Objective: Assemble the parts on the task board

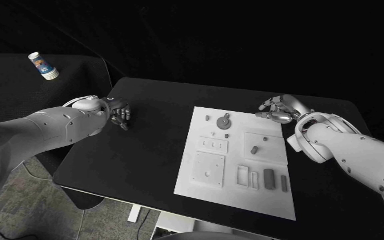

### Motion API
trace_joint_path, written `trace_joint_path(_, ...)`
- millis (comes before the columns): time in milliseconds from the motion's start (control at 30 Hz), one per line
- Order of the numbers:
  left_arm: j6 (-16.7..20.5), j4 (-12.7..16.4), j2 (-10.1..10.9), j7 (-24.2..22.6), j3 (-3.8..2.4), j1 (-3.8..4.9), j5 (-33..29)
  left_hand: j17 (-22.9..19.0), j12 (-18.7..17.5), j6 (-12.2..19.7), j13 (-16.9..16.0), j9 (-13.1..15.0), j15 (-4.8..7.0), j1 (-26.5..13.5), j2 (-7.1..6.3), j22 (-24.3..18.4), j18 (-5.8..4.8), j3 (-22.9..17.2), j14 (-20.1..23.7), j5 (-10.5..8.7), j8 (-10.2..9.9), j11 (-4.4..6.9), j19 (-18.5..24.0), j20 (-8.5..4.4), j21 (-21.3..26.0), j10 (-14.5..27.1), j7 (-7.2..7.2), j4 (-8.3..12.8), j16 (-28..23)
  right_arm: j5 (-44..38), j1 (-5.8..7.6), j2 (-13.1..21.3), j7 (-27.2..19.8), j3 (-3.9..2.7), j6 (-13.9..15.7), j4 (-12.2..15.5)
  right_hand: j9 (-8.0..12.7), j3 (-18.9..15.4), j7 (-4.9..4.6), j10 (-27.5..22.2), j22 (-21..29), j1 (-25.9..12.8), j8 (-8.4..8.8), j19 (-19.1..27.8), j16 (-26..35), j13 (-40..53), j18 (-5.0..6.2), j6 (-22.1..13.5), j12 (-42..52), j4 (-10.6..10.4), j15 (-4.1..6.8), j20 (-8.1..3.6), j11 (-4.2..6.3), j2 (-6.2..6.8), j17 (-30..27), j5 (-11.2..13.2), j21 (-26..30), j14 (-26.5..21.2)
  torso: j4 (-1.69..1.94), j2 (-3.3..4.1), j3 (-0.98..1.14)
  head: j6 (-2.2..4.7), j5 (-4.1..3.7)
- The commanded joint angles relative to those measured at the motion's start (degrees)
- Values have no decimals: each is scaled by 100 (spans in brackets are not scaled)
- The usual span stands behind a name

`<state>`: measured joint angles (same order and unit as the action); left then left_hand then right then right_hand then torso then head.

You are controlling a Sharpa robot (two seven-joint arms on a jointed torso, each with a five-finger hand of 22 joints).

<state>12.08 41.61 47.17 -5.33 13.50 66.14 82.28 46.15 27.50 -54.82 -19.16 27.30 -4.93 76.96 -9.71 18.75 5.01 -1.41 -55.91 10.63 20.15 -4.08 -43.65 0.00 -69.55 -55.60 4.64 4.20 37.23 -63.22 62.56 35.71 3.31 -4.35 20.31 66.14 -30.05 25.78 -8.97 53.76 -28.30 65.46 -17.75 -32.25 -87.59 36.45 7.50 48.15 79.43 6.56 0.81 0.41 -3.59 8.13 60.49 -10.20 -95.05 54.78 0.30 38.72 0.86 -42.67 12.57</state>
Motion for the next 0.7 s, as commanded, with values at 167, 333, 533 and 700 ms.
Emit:
trace_joint_path(167, 7, -122, -51, -29, -2, -32, 48, 9, 8, -23, -3, 0, -10, 110, 41, 15, -50, -125, -57, 15, 9, 4, -41, 5, 17, -57, 3, -17, 6, 0, -2, -4, -42, -3, -90, 5, -10, 16, -42, 16, 6, 20, -40, 28, 16, -9, 53, 6, 18, -22, 28, 9, 0, -59, -8, -29, -544, -12, -3, 0, 9, 0, 32)
trace_joint_path(333, -166, -191, -77, 9, -2, -59, 61, 9, 1, -61, -1, 8, -8, 167, 63, 17, -51, -205, -65, 14, 23, 12, -41, 10, 27, -66, 9, -29, -1, 0, -2, -4, -41, -3, -87, 9, -10, 17, -42, 16, 6, 19, -40, 27, 16, -9, 53, 7, 18, -23, 28, 9, 0, -61, -8, -29, -544, -12, -1, -1, 8, -8, 48)
trace_joint_path(533, -254, -266, -90, 38, -2, -88, 92, 9, 5, -109, -3, 18, -2, 183, 74, 18, -55, -250, -68, 12, 44, 22, -38, 17, 34, -92, 3, -46, -5, 0, -2, -4, -42, -3, -88, 9, -10, 18, -42, 17, 7, 19, -41, 27, 15, -9, 53, 7, 19, -24, 28, 9, 0, -62, -8, -29, -544, -11, 1, 0, 3, -26, 51)
trace_joint_path(700, -192, -323, -102, 45, -3, -95, 92, 12, 14, -164, -7, 29, 8, 198, 96, 21, -57, -302, -77, 11, 67, 32, -36, 23, 41, -131, -2, -67, -6, 1, -2, -6, -43, -3, -91, 4, -10, 19, -42, 17, 7, 18, -41, 27, 15, -9, 53, 7, 19, -25, 28, 9, 0, -64, -8, -29, -545, -11, 2, 0, 0, -26, 54)
